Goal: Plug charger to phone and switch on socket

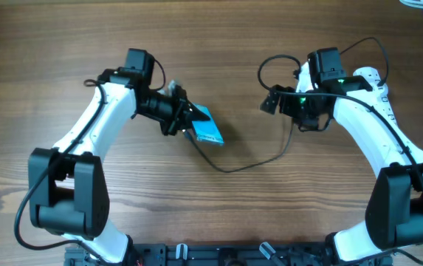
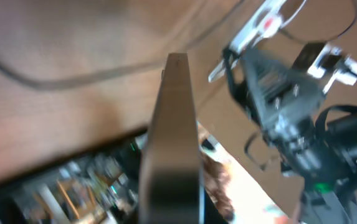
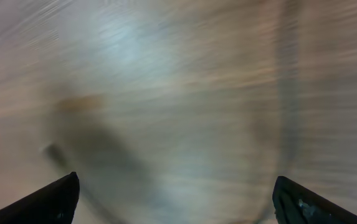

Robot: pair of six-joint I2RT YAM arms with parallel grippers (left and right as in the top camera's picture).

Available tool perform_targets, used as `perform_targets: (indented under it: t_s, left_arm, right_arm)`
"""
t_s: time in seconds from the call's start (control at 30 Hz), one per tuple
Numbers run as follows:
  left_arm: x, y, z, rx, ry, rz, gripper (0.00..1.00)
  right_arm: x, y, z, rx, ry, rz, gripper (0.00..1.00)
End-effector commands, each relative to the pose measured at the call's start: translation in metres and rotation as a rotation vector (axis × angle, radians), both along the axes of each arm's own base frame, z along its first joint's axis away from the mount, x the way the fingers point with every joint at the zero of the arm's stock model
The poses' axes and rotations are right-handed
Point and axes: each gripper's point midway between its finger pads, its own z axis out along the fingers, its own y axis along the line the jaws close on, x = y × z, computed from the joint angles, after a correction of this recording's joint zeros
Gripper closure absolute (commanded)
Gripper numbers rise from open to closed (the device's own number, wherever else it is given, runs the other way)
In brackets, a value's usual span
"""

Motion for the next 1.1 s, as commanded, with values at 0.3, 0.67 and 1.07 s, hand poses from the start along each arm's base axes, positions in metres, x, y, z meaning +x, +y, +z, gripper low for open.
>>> perform_targets:
  t_s: [0.3,0.67,1.07]
  left_arm:
    - [-0.078,-0.079,0.036,-0.09,0.263,-0.179,0.96]
    - [-0.094,-0.092,0.054,-0.188,0.311,-0.239,0.96]
    - [-0.094,-0.092,0.056,-0.163,0.414,-0.198,0.96]
  right_arm:
    - [0.047,-0.022,0.006,-0.125,-0.19,-0.074,0.0]
    - [0.054,-0.021,0.01,-0.12,-0.22,-0.077,0.0]
    - [0.054,-0.021,0.01,-0.119,-0.223,-0.077,0.0]
